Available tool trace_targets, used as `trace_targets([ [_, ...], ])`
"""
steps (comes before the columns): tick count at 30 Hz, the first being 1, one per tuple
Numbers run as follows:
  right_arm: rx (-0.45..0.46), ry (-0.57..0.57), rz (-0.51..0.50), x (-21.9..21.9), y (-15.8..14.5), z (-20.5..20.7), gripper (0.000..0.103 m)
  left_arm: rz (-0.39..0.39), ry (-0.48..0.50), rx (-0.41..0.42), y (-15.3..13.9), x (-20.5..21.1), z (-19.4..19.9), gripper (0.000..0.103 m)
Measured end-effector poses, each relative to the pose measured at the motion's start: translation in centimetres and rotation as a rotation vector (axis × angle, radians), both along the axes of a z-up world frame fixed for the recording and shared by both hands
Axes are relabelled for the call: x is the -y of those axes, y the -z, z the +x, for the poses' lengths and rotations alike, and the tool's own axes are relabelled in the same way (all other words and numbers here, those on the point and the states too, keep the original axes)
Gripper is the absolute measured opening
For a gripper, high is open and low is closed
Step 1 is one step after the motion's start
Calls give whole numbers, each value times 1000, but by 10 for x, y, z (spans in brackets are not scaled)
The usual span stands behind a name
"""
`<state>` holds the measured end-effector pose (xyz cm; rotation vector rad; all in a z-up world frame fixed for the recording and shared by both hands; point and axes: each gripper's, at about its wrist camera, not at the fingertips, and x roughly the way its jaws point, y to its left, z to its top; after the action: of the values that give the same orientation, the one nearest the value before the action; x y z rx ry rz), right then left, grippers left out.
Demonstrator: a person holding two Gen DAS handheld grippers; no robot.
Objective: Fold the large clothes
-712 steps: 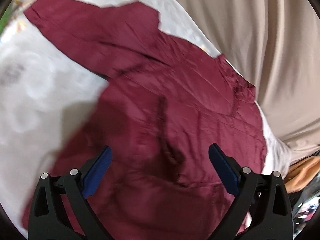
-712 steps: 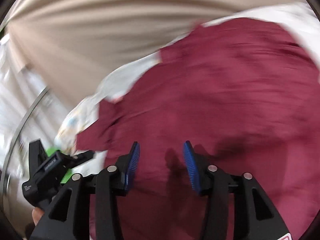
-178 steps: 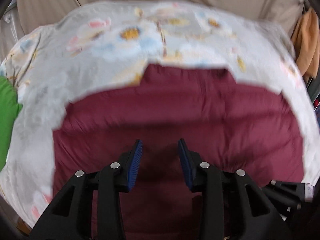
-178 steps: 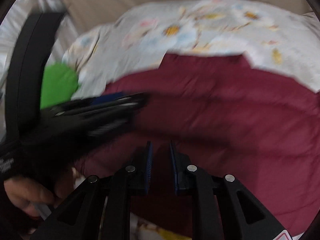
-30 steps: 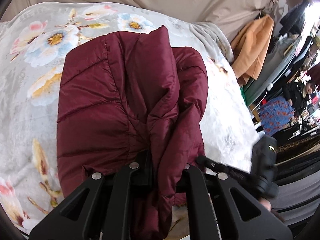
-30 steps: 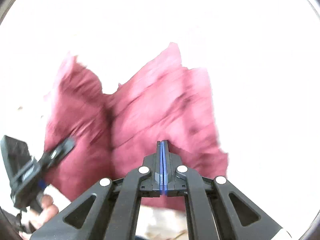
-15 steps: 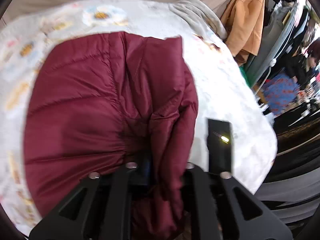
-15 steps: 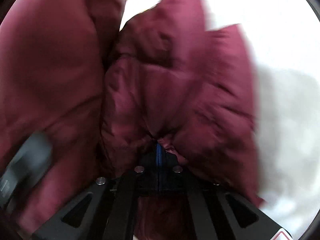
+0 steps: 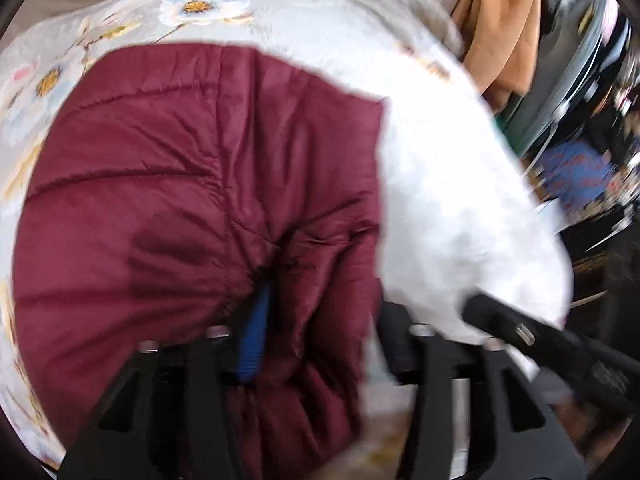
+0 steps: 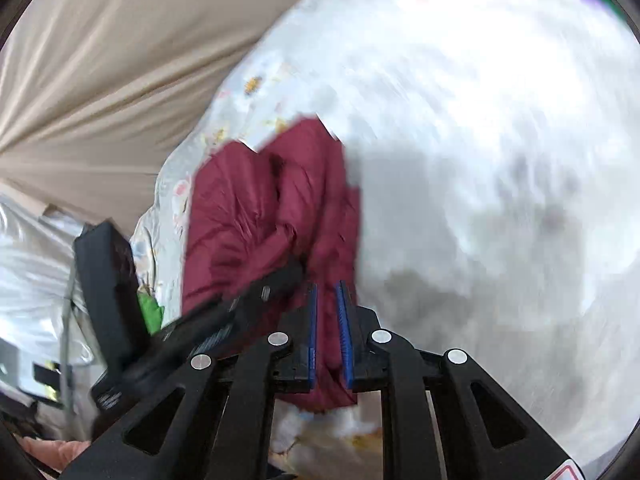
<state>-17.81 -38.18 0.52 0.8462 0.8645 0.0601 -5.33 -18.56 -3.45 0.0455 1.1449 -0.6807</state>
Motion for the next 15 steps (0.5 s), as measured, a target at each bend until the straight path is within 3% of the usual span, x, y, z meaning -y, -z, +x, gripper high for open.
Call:
trace_targets([
  [3, 59, -85, -93, -13, -37, 25, 23, -121, -50, 42, -47, -40, -11, 79],
  [5, 70, -119, -151, -40, -32, 35, 35, -179, -112, 87, -70, -75, -17, 82],
  [6, 67, -132, -184, -54, -26, 60, 44, -189, -142, 101, -74, -88, -16, 83],
  [8, 35, -141, -259, -74, -14, 101, 48, -154, -213, 133, -73, -115, -12, 83],
  [11, -60, -120, -251, -79, 16, 140, 48, -47, -287, 126, -46, -132, -2, 82],
  [12, -73, -126, -236, -89, 25, 157, 38, -18, -301, 106, -33, -136, 1, 78],
  [13, -67, -137, -221, -92, 28, 160, 10, 2, -301, 93, -27, -134, 2, 76],
  [15, -17, -129, -194, -95, 20, 162, 6, 59, -292, 60, -5, -135, 2, 72],
])
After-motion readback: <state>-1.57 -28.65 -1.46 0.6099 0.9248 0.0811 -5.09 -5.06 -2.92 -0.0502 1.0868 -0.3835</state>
